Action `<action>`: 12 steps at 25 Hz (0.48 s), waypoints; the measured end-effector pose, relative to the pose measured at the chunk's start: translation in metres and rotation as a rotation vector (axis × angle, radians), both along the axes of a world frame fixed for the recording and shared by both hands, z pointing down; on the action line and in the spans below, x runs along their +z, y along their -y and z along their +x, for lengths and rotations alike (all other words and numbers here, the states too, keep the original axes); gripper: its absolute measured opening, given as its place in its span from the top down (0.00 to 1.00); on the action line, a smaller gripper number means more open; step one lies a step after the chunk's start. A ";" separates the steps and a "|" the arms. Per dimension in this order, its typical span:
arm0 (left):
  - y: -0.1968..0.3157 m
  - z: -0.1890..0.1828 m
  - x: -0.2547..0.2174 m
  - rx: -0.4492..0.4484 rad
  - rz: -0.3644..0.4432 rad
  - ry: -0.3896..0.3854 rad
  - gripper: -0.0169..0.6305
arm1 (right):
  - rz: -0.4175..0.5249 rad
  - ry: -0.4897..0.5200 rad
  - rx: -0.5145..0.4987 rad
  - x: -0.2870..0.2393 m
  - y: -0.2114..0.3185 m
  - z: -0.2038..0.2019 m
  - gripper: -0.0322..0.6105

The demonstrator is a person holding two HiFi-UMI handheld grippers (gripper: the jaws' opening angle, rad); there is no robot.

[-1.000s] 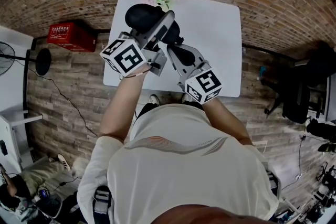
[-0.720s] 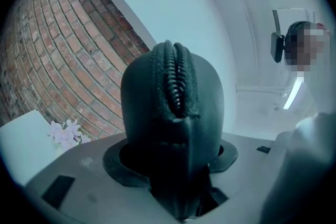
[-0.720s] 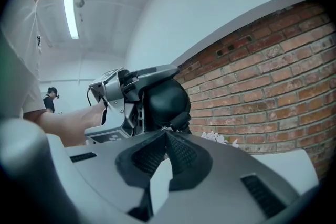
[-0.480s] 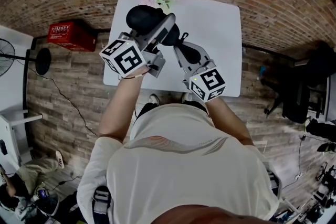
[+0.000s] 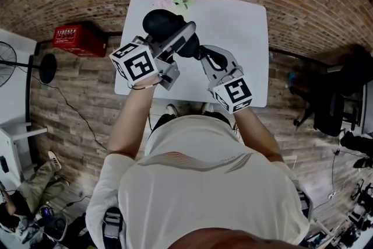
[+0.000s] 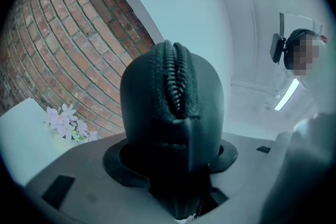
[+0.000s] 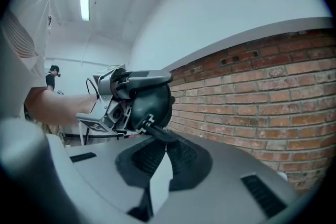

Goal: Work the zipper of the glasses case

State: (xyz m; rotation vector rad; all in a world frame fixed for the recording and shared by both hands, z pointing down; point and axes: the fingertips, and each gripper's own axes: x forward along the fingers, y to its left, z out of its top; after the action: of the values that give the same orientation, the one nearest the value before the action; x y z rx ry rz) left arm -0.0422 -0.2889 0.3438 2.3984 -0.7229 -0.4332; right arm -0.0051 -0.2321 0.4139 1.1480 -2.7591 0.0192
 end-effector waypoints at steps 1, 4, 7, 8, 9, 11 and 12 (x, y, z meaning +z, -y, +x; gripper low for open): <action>-0.001 0.001 0.001 0.009 -0.003 0.003 0.58 | 0.007 -0.008 -0.001 0.000 0.001 0.001 0.86; -0.002 0.002 0.004 0.036 -0.011 0.020 0.58 | 0.023 -0.031 -0.008 -0.001 0.001 0.000 0.86; -0.007 0.004 0.010 0.079 -0.015 0.048 0.58 | 0.039 -0.057 -0.015 0.001 0.000 -0.001 0.86; -0.009 0.005 0.012 0.095 -0.017 0.056 0.58 | 0.044 -0.065 -0.021 0.002 -0.001 -0.001 0.86; -0.011 0.005 0.015 0.111 -0.021 0.063 0.58 | 0.053 -0.071 -0.029 0.002 -0.002 -0.002 0.86; -0.016 0.006 0.020 0.148 -0.027 0.081 0.58 | 0.079 -0.081 -0.053 0.002 -0.004 -0.005 0.86; -0.018 0.007 0.022 0.169 -0.028 0.095 0.58 | 0.090 -0.092 -0.064 0.003 -0.005 -0.006 0.86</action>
State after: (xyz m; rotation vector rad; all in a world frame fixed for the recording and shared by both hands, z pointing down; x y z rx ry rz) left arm -0.0356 -0.2705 0.3659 2.4432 -0.5564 -0.2399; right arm -0.0115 -0.2269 0.4167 1.0530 -2.7383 -0.1618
